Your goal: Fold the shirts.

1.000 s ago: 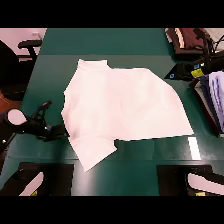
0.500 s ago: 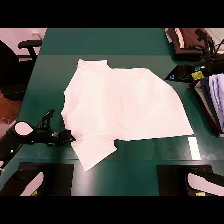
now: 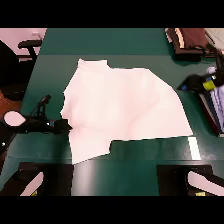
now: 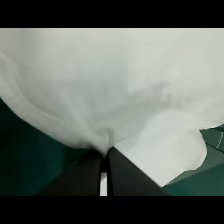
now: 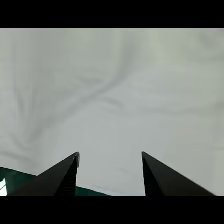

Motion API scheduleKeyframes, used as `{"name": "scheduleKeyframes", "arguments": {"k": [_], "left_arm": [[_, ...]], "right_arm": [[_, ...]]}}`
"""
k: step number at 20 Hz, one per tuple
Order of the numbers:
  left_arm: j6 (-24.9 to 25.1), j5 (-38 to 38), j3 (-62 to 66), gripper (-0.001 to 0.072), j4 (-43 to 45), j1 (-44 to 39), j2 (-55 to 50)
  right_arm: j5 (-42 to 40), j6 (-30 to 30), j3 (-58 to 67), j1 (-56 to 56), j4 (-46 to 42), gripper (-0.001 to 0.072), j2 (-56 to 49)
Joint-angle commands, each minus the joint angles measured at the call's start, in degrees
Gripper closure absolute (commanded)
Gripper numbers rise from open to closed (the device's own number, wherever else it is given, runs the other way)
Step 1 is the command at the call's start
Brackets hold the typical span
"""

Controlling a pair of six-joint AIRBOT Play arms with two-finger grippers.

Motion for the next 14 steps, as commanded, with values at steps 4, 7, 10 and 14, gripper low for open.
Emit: {"name": "scheduleKeyframes", "arguments": {"k": [4,7,10,14], "left_arm": [[0.28,-0.13,5.9,0.0683,1.44,0.02,0.04],[0.28,-0.11,5.9,0.0682,1.44,0.02,0.04],[0.26,0.37,5.9,0.0682,1.42,0.02,0.04],[0.28,0.74,5.9,0.0682,-0.04,0.02,0.04]], "right_arm": [[-0.24,0.79,-26.84,-23.76,-8.44,0.0249,6.29],[-3.1,-0.48,-33.94,-30.93,-8.26,0.0251,5.01],[-6.8,-1.95,-36.7,-31.34,-4.15,0.026,2.75],[-12.39,-2.67,-35.71,-26.69,3.63,0.0262,0.61]]}}
